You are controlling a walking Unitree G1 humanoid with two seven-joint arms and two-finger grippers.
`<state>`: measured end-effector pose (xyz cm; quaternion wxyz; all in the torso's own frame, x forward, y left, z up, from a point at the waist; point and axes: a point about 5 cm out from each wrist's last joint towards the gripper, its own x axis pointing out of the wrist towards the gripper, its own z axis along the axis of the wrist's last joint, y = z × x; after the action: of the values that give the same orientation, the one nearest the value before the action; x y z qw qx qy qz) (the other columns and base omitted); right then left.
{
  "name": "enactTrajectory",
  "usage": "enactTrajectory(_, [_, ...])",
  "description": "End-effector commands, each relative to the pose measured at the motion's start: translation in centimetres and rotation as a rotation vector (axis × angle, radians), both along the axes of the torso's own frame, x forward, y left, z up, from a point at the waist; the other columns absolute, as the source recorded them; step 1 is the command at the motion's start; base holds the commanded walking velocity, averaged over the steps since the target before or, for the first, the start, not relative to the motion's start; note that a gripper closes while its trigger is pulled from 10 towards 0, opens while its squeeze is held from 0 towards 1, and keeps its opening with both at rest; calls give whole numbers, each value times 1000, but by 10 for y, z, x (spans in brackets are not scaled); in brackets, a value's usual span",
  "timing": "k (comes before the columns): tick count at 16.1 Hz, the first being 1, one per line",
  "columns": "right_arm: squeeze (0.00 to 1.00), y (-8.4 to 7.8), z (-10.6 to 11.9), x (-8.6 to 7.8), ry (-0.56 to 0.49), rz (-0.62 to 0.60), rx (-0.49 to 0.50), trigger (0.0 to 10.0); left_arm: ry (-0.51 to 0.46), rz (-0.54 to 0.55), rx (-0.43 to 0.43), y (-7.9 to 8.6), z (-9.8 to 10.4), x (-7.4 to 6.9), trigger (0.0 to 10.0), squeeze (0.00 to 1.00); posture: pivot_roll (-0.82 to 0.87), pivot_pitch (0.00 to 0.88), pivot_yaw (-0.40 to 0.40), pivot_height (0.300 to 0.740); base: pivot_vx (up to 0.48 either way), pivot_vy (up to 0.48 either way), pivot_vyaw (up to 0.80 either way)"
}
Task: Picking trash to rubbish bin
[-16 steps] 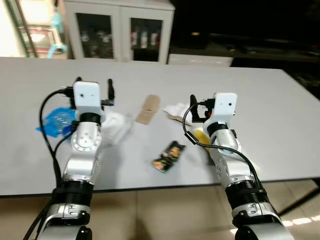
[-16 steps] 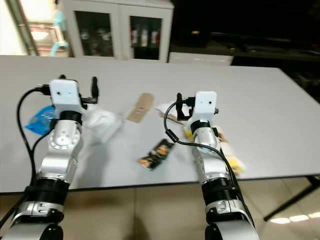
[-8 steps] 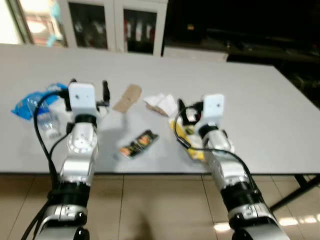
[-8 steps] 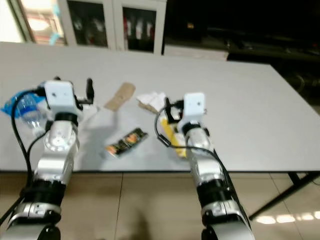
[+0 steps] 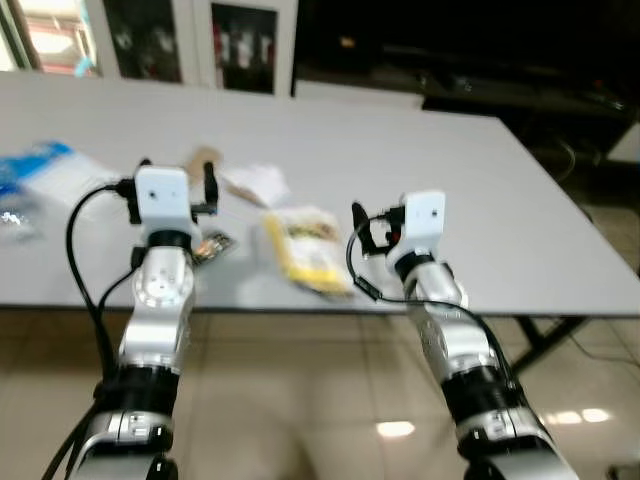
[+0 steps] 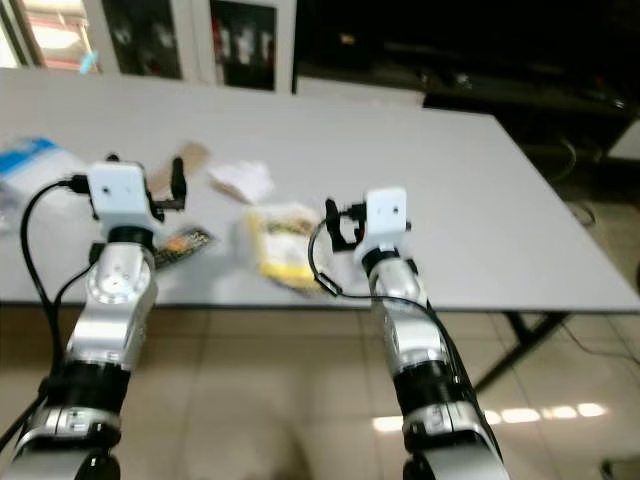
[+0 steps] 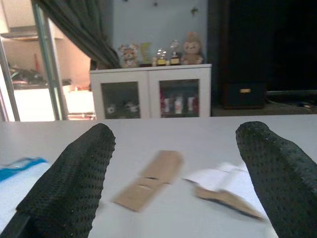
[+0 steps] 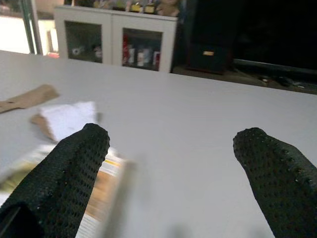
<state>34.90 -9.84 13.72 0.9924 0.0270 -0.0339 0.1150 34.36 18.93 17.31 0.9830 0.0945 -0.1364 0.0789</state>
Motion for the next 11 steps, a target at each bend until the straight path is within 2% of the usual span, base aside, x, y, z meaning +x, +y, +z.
enactTrajectory(1, [0,-13,1,1,-1,-34,-6,10000,-14,-31,-2,-13,4,2,10000,0,-6,16,-92,740,0,-450,0])
enactTrajectory(4, [0,-12,1,0,1,-26,-9,10000,-17,-32,-2,-13,5,2,10000,0,-7,16,-92,740,0,-420,0])
enactTrajectory(11, [0,-12,0,0,3,-19,-9,10000,-26,-37,-14,-13,6,2,10000,0,-8,16,-93,740,0,0,0])
